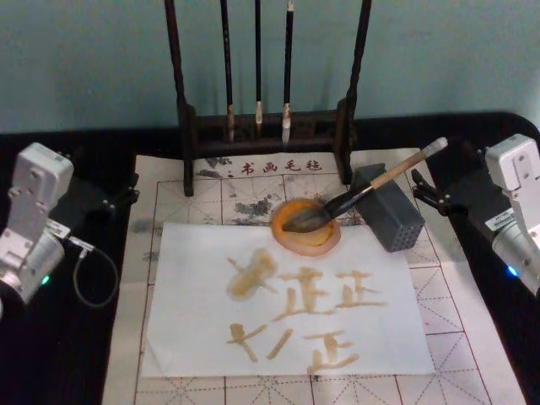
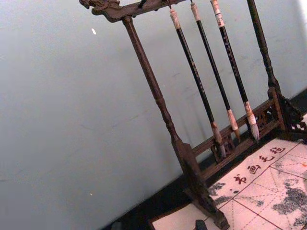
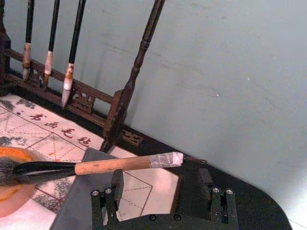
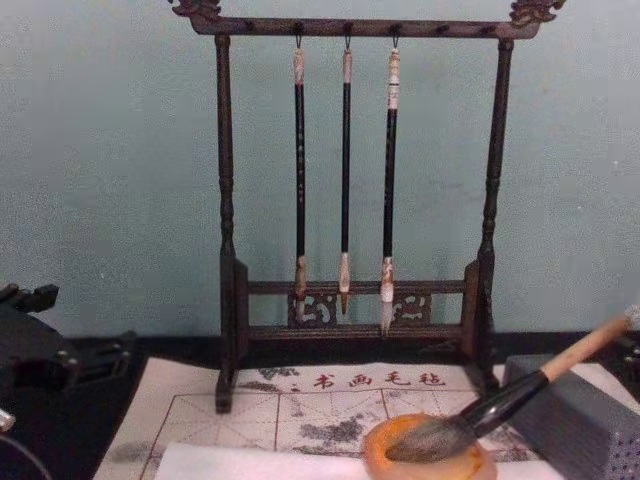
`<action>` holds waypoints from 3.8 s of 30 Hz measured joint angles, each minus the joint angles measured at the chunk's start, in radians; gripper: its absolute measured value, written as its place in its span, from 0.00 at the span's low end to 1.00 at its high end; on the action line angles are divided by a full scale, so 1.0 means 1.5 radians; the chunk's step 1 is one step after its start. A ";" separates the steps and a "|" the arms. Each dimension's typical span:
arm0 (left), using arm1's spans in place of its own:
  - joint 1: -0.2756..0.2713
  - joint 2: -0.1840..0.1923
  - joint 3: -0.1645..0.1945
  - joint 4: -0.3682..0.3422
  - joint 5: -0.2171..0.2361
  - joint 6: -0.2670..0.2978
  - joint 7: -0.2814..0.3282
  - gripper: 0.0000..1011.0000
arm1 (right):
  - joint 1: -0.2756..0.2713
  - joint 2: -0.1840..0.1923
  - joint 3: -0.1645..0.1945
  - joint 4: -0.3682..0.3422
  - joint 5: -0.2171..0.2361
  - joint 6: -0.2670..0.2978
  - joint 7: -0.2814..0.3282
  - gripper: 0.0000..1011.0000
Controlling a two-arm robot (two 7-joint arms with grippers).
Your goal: Pick up the brush from the inkstone, write on the paper, then place the brush back to its original position.
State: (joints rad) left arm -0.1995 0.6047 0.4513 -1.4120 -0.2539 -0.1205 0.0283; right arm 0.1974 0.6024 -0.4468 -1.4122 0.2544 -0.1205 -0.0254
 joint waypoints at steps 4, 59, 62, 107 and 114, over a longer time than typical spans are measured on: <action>0.000 0.000 0.000 0.000 0.000 0.000 0.000 0.99 | -0.012 -0.003 0.014 -0.010 0.011 0.003 0.016 0.99; 0.000 0.000 0.000 0.000 0.000 0.000 0.000 0.99 | -0.017 -0.205 0.199 -0.021 0.551 0.269 0.019 0.99; 0.000 0.000 0.000 0.000 0.000 0.000 0.000 0.99 | -0.013 -0.207 0.197 -0.016 0.557 0.267 0.015 0.99; 0.000 0.000 0.000 0.000 0.000 0.000 0.000 0.99 | 0.000 -0.206 0.169 -0.010 0.671 0.242 -0.039 0.99; 0.000 0.000 0.000 0.000 0.000 0.000 0.000 0.99 | -0.001 -0.208 0.170 -0.010 0.670 0.243 -0.039 0.99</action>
State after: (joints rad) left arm -0.1996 0.6047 0.4514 -1.4119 -0.2539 -0.1206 0.0283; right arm 0.1966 0.2910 -0.1918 -1.4267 1.2601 0.2436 -0.0841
